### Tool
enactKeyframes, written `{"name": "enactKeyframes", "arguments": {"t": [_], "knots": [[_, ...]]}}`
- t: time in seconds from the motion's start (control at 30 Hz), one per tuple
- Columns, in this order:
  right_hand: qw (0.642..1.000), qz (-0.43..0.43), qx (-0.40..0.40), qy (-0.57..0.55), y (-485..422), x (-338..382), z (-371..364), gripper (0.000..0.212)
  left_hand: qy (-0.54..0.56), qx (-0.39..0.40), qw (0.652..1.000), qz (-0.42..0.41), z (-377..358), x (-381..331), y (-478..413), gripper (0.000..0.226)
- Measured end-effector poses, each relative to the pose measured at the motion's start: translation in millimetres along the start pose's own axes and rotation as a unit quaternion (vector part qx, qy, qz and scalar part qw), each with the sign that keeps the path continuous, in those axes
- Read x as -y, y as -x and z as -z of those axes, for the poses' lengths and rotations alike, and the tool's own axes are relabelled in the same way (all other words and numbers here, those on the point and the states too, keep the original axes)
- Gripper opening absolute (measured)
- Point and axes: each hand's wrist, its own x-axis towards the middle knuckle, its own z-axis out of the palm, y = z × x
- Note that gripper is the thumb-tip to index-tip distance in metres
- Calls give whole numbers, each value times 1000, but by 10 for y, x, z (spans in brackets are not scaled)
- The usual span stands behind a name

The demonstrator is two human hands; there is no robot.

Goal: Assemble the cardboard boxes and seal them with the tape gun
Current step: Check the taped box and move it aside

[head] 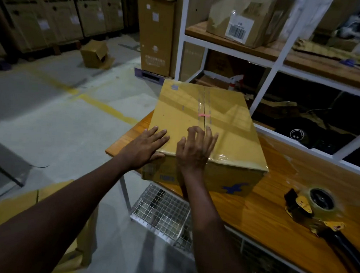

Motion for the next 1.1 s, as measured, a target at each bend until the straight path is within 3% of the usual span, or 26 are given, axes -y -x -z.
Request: {"name": "enactKeyframes", "arguments": {"t": [0.4, 0.67, 0.77, 0.87, 1.1], "knots": [[995, -55, -77, 29, 148, -1113, 319, 34, -23, 7, 1000, 17, 34, -2, -3, 76], [995, -74, -38, 61, 164, -1179, 382, 32, -138, -11, 986, 94, 91, -418, -135, 77], [995, -67, -20, 68, 171, -1219, 402, 32, -139, 1, 988, 61, 72, -733, -453, 86], [996, -47, -5, 77, 174, -1268, 429, 33, -163, 7, 987, 9, -7, -795, -585, 75], [998, -23, 0, 53, 261, -1510, 507, 44, -172, 14, 985, -1, -76, -762, -568, 66]]}}
